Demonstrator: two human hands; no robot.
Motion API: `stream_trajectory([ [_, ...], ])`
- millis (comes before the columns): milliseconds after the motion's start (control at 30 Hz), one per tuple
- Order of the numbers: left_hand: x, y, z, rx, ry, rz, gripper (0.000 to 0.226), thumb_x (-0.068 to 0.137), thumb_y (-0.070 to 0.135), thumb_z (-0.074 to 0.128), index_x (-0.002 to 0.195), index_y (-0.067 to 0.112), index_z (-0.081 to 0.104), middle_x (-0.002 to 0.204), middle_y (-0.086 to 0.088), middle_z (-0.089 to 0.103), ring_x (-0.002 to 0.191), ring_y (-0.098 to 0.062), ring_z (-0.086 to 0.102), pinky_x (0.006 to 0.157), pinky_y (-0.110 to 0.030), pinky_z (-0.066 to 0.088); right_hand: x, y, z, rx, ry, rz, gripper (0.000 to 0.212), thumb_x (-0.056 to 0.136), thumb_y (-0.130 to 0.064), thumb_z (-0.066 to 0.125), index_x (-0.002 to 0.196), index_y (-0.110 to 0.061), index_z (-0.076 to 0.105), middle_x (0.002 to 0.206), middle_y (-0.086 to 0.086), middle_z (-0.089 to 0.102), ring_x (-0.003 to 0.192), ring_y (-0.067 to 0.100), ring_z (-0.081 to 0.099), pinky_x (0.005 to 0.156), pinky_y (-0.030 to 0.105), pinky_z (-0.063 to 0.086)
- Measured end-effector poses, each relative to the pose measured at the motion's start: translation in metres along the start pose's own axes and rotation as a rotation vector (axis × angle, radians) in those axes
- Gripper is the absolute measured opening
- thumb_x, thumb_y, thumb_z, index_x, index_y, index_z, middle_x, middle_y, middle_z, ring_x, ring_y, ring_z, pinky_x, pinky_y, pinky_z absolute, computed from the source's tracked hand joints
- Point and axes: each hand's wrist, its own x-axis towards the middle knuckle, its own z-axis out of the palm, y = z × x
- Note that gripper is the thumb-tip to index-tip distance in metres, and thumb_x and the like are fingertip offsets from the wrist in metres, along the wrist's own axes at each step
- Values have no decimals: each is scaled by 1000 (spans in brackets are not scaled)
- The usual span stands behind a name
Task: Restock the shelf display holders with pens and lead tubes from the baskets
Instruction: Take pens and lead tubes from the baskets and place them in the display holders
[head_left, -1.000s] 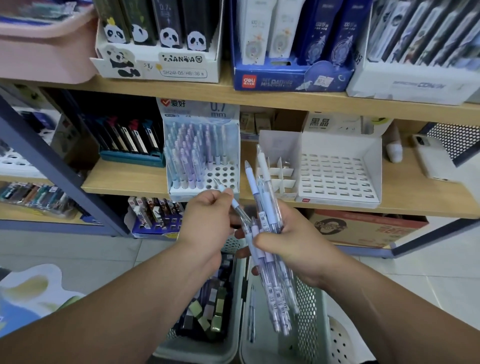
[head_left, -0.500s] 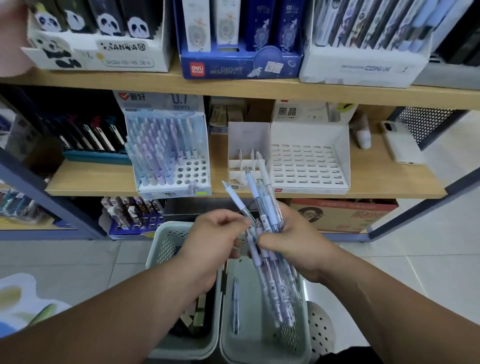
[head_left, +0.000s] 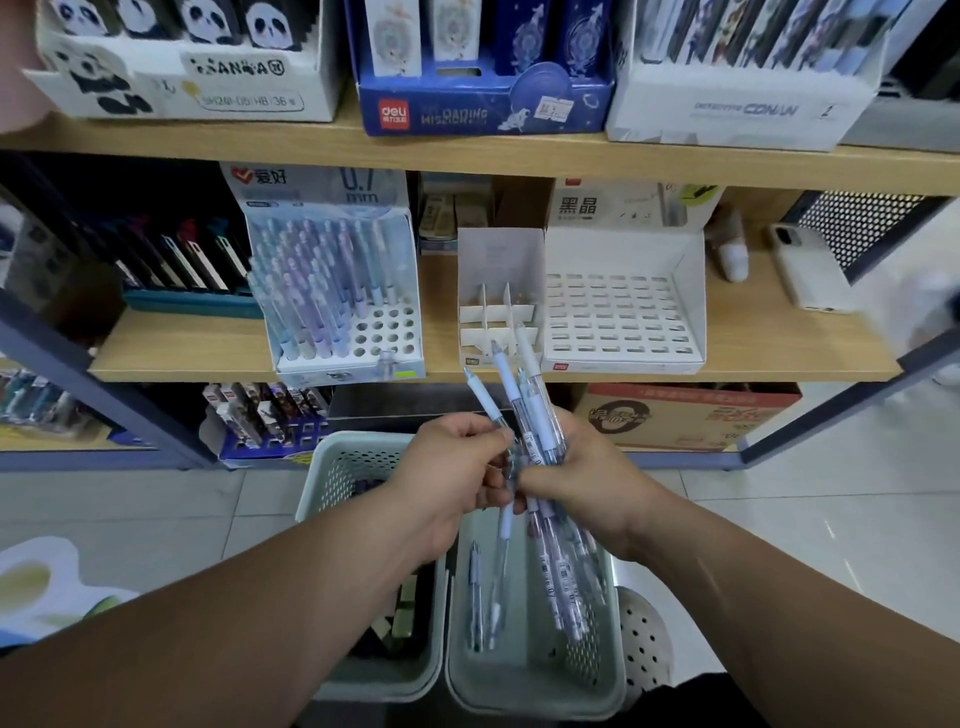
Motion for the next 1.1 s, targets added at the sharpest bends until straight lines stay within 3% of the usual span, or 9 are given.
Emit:
stream_trajectory([
  [100, 3, 1, 10, -1, -60, -12, 14, 86, -1, 73, 99, 3, 71, 73, -8, 69, 55, -12, 60, 54, -22, 53, 0, 4, -9, 57, 112, 13, 43, 72, -1, 64, 114, -10, 62, 83, 12, 65, 72, 21, 64, 60, 36, 53],
  [233, 4, 2, 18, -8, -77, 45, 26, 83, -17, 66, 102, 1, 68, 73, -10, 65, 58, -14, 63, 56, -20, 54, -3, 6, -19, 134, 153, 19, 34, 87, 12, 60, 113, -10, 61, 79, 14, 62, 62, 22, 61, 53, 37, 50],
  [400, 1, 3, 16, 16, -33, 169, 26, 83, -18, 66, 105, -4, 67, 77, -15, 60, 52, -14, 57, 54, -24, 54, 0, 3, -19, 156, 162, 23, 40, 73, -1, 64, 111, -12, 60, 81, 15, 67, 67, 28, 66, 57, 39, 53],
  [567, -8, 5, 12, 107, 52, 267, 11, 84, 3, 77, 93, 2, 70, 76, -12, 71, 61, -15, 65, 53, -19, 50, 7, -2, -11, 169, 211, -12, 37, 69, -7, 67, 104, -14, 62, 73, 5, 67, 65, 22, 68, 57, 37, 54],
  [667, -14, 7, 5, 146, 13, 150, 30, 90, 35, 73, 87, 5, 70, 68, -8, 71, 53, -21, 63, 47, -23, 45, 11, -10, -11, 155, 230, -55, 35, 69, -10, 69, 103, -11, 62, 82, 9, 69, 76, 25, 69, 67, 44, 58],
  [767, -18, 12, -6, 137, -65, 30, 42, 94, 53, 61, 81, 14, 71, 54, -8, 52, 39, -21, 46, 42, -22, 38, 14, -21, -7, 147, 207, -104, 32, 73, -6, 67, 104, -8, 62, 83, 11, 70, 78, 27, 71, 72, 43, 60],
  [867, -21, 16, -17, 207, -94, 38, 49, 97, 57, 52, 75, 16, 65, 50, -2, 40, 38, -15, 29, 42, -18, 24, 17, -29, 4, 150, 167, -138, 27, 75, -4, 67, 101, -4, 60, 75, 11, 66, 70, 26, 66, 66, 41, 56],
  [967, -23, 23, -32, 228, -145, 49, 49, 102, 52, 47, 82, 10, 65, 50, 0, 42, 39, -14, 28, 44, -19, 21, 22, -37, 12, 217, 127, -132, 28, 77, -1, 70, 103, -1, 58, 74, 13, 65, 66, 26, 64, 58, 37, 53],
  [1100, -23, 33, -54, 207, -232, 32, 37, 104, 39, 50, 97, 10, 71, 56, 1, 49, 44, -12, 32, 45, -22, 23, 28, -40, 20, 248, 99, -115, 29, 86, 1, 73, 109, 0, 55, 75, 15, 63, 67, 30, 63, 63, 39, 54],
])
